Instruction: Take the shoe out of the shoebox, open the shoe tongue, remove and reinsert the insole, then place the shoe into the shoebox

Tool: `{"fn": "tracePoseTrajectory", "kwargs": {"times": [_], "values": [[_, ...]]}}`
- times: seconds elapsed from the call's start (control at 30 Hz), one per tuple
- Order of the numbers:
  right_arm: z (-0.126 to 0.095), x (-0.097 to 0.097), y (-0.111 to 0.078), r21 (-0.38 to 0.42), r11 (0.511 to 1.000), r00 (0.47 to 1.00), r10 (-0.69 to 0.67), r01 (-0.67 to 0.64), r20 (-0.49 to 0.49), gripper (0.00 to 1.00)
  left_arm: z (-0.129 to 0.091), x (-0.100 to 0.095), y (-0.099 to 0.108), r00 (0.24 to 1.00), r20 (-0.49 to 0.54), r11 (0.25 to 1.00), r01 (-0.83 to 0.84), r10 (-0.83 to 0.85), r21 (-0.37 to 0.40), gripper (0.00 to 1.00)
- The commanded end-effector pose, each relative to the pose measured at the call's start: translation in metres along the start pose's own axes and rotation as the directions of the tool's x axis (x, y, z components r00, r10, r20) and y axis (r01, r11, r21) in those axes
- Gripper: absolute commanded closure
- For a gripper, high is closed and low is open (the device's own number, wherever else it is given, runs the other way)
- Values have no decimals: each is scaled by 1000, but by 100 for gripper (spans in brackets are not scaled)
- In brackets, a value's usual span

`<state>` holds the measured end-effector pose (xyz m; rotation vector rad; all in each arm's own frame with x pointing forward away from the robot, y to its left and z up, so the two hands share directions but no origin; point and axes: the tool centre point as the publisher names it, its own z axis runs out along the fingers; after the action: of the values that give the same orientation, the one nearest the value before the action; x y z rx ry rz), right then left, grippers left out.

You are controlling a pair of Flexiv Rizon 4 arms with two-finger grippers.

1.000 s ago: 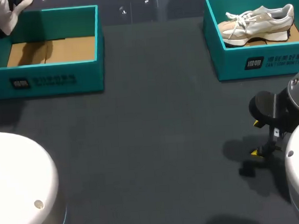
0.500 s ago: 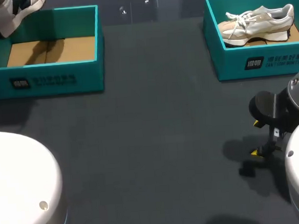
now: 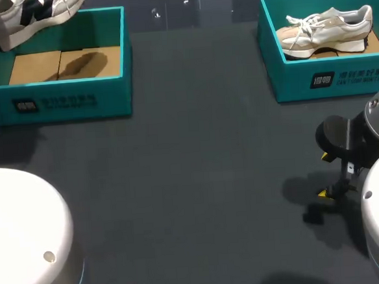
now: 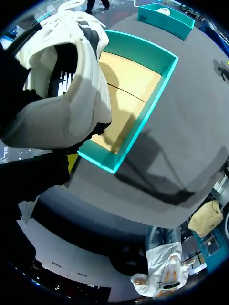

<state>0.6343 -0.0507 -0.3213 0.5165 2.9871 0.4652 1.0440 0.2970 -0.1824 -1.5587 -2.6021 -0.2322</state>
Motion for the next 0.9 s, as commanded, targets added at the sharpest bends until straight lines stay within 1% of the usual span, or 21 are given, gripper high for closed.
{"fn": "tracePoseTrajectory", "kwargs": {"times": [0.03,0.23,0.3,0.37,0.4,0.47,0.5,0.57,0.6,0.67,0.7,0.77,0.9], "values": [[-2,2,-1,0,1000,1000,0,0,4,0,1,9,-7,981,57,980,-178,184,-90,100],[-2,2,-1,0,1000,1000,0,0,4,0,1,9,-7,981,57,980,-178,184,-90,100],[-2,2,-1,0,1000,1000,0,0,4,0,8,2,-2,976,36,973,-211,215,-98,100],[-2,2,-1,0,1000,1000,0,0,4,0,14,-3,6,965,40,964,-257,260,-71,100],[-2,2,-1,0,1000,1000,0,0,4,0,16,-5,8,959,42,957,-277,282,-90,100],[-2,2,-1,0,1000,1000,0,0,4,0,21,-9,12,943,42,942,-327,330,-72,100],[-2,2,-1,0,1000,1000,0,0,4,0,24,-11,14,936,33,934,-347,351,-87,100],[-2,2,-1,0,1000,1000,0,0,4,0,30,-16,19,930,25,928,-364,367,-84,100],[-2,2,-1,0,1000,1000,0,0,4,0,32,-18,20,921,17,917,-387,390,-94,100],[-2,2,-1,0,1000,1000,0,0,4,0,38,-19,22,914,6,910,-403,406,-99,100],[-2,2,-1,0,1000,1000,0,0,4,0,42,-20,22,905,-5,899,-422,424,-113,100],[-2,2,-1,0,1000,1000,0,0,4,0,49,-20,24,897,-7,892,-439,441,-111,100],[-2,2,-1,0,1000,1000,0,0,4,0,61,-17,24,880,-29,872,-474,474,-124,100]]}}
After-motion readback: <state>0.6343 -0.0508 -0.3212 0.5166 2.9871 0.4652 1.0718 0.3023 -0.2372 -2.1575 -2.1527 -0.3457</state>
